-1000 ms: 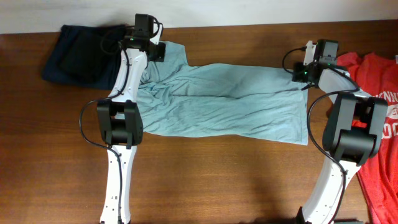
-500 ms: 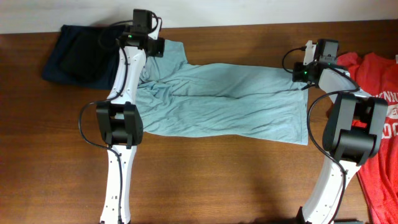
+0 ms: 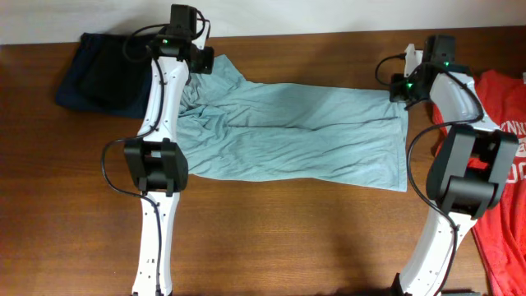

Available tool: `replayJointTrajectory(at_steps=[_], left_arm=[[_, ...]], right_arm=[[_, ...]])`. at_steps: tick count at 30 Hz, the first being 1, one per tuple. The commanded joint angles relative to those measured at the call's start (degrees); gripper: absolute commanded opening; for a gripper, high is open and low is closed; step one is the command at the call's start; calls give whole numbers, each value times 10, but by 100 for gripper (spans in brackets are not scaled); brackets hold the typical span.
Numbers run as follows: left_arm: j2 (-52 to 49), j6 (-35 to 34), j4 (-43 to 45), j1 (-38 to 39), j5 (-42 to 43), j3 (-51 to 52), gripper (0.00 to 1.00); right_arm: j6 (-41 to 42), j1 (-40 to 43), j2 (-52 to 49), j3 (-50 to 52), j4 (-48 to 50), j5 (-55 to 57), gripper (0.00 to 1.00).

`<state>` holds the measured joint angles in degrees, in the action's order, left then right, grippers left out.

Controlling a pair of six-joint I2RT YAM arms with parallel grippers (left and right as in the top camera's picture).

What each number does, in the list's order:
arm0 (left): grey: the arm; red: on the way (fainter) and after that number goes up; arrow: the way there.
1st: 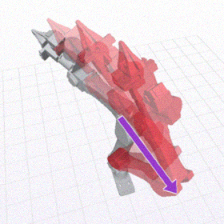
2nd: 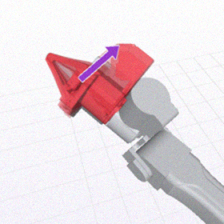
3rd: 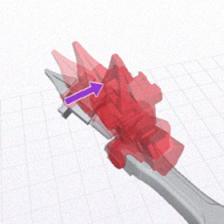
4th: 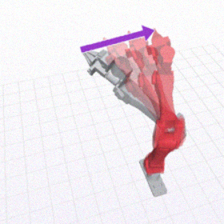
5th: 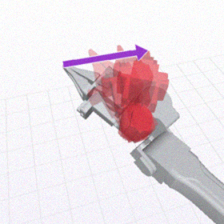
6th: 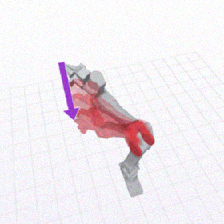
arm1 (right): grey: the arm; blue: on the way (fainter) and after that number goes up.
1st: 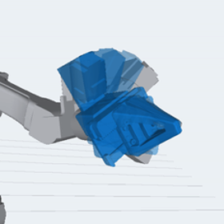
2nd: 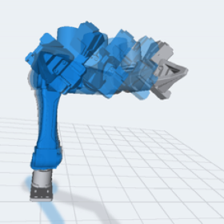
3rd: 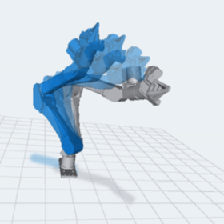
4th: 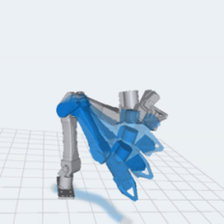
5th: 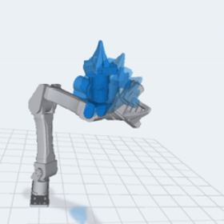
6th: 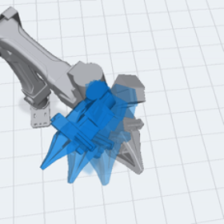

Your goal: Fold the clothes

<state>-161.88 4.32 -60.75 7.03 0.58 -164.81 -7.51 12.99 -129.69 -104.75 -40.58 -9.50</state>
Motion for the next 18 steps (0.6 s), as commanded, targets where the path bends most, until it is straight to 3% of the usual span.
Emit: replayJointTrajectory(at_steps=[1,9,18], left_arm=[[73,5,-31,-12,-1,-14,0],[131,5,-136,-42,127,-14,0],[137,5,-290,-61,127,-14,0]], right_arm=[[-12,2,46,-51,-61,-22,4],[-13,2,70,-71,-174,-26,4],[-58,2,72,-71,-269,-49,4]])
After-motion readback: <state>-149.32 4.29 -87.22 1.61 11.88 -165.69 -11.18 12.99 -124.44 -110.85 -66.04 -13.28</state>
